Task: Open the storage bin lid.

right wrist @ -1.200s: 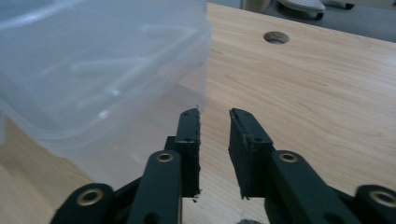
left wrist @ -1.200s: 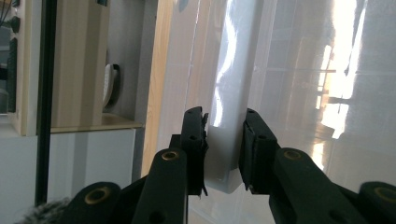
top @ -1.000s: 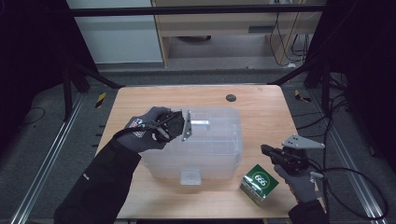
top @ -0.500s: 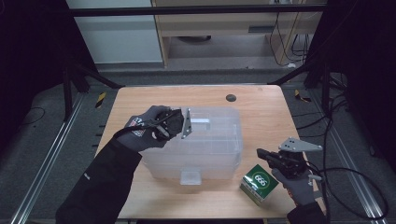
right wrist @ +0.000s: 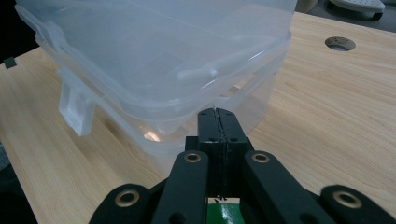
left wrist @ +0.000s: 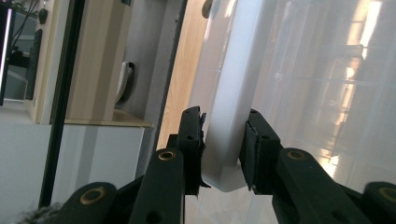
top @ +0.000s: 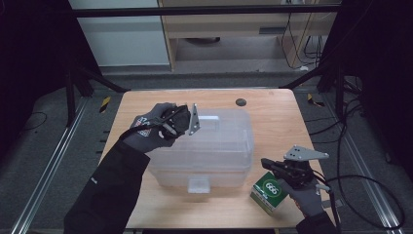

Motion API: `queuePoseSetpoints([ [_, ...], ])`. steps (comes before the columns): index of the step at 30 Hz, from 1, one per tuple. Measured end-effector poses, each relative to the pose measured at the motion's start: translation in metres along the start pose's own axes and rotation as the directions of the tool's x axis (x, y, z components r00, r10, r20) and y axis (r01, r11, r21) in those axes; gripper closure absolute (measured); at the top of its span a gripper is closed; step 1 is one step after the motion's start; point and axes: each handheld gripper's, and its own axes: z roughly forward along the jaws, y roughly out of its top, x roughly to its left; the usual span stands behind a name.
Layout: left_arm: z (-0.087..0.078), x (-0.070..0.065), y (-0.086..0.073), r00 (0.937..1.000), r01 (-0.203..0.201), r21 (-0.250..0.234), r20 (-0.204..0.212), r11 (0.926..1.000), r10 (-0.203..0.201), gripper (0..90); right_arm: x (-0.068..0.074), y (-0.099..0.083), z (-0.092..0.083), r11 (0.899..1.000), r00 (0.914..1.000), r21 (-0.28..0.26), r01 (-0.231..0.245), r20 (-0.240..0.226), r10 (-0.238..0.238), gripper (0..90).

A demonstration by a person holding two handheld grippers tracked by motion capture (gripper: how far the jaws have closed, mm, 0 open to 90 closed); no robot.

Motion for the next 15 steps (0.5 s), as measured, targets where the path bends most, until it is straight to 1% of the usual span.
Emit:
queuePoseSetpoints([
  [3, 0.000, 0.003, 0.000, 1.0000, 0.004, 0.002, -0.002, 1.0000, -0.004, 70.4, 0.000, 0.000, 0.001, 1.000, 1.0000, 0.000, 0.001, -0.006, -0.001, 90.0],
  [5, 0.002, 0.006, 0.000, 0.9997, 0.022, -0.002, -0.006, 0.9998, -0.022, 70.2, 0.001, -0.001, 0.002, 1.000, 0.9998, -0.004, -0.006, -0.019, 0.006, 90.0],
  [7, 0.003, 0.008, 0.000, 0.9994, 0.032, -0.004, -0.010, 0.9995, -0.032, 70.0, 0.001, -0.001, 0.004, 1.000, 0.9997, 0.001, -0.008, -0.023, 0.008, 90.0],
  [8, 0.003, 0.009, 0.000, 0.9990, 0.044, -0.006, -0.009, 0.9990, -0.044, 69.8, 0.002, -0.002, 0.005, 1.000, 0.9997, 0.002, -0.006, -0.023, 0.006, 90.0],
  [9, 0.003, 0.009, 0.000, 0.9990, 0.044, -0.006, -0.009, 0.9990, -0.044, 69.7, 0.002, -0.002, 0.005, 1.000, 0.9997, 0.002, -0.006, -0.023, 0.006, 90.0],
  [10, 0.004, 0.012, 0.001, 0.9990, 0.042, -0.001, -0.015, 0.9991, -0.042, 69.6, 0.003, -0.001, 0.006, 1.000, 0.9995, 0.002, -0.012, -0.029, 0.012, 90.0],
  [11, 0.005, 0.013, 0.001, 0.9983, 0.057, -0.009, -0.014, 0.9983, -0.057, 69.5, 0.003, -0.001, 0.007, 1.000, 0.9994, -0.003, -0.012, -0.032, 0.012, 90.0],
  [13, 0.005, 0.014, 0.001, 0.9983, 0.055, -0.005, -0.015, 0.9985, -0.055, 69.4, 0.004, -0.001, 0.008, 1.000, 0.9994, -0.004, -0.011, -0.034, 0.011, 90.0],
  [14, 0.006, 0.016, 0.001, 0.9976, 0.068, -0.012, -0.013, 0.9976, -0.068, 69.3, 0.006, -0.001, 0.009, 1.000, 0.9991, -0.009, -0.011, -0.042, 0.010, 90.0],
  [15, 0.007, 0.017, 0.001, 0.9975, 0.069, -0.013, -0.014, 0.9975, -0.069, 69.2, 0.007, -0.001, 0.009, 1.000, 0.9990, -0.012, -0.009, -0.043, 0.009, 90.0],
])
